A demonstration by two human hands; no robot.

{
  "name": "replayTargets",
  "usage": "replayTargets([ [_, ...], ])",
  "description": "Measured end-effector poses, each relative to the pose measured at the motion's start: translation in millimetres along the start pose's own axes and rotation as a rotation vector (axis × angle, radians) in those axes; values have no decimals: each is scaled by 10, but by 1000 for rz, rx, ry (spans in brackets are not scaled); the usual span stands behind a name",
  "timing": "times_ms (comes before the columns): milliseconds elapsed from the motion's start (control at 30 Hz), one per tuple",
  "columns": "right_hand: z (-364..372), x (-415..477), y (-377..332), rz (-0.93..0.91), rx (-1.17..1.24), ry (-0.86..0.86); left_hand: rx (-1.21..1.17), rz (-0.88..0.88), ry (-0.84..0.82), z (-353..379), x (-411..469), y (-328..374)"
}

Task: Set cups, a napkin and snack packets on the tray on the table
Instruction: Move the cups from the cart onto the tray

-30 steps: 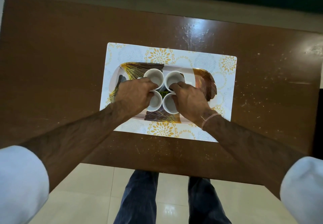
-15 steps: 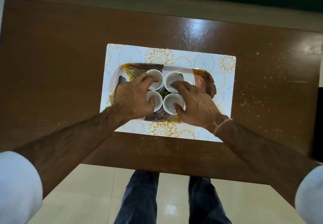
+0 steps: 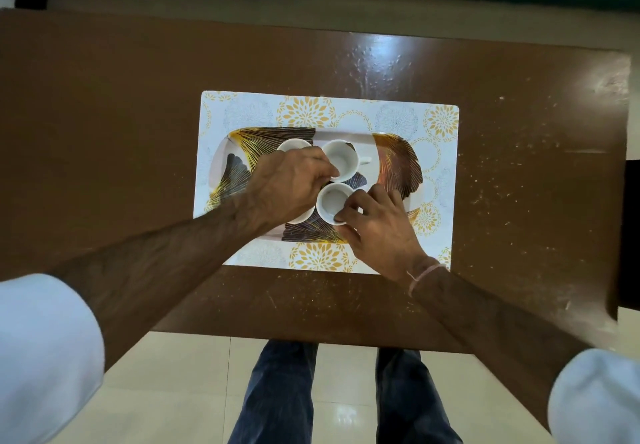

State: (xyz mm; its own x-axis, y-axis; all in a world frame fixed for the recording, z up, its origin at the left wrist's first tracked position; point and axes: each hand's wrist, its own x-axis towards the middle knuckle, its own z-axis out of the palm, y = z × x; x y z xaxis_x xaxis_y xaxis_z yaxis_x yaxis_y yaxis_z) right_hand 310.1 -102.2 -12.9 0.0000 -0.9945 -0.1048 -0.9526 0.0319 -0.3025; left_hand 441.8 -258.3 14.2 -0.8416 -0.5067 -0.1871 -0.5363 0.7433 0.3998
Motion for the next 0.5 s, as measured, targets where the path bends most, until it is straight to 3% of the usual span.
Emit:
replayTargets([
  [200, -25, 8, -39, 56, 118, -9, -59, -25, 46, -19, 14, 40],
  [367, -170, 172, 68, 152, 296, 205, -175, -106, 228, -49, 120, 134],
  [500, -374, 452, 366, 308, 305, 245, -176, -173, 236, -49, 415, 311],
])
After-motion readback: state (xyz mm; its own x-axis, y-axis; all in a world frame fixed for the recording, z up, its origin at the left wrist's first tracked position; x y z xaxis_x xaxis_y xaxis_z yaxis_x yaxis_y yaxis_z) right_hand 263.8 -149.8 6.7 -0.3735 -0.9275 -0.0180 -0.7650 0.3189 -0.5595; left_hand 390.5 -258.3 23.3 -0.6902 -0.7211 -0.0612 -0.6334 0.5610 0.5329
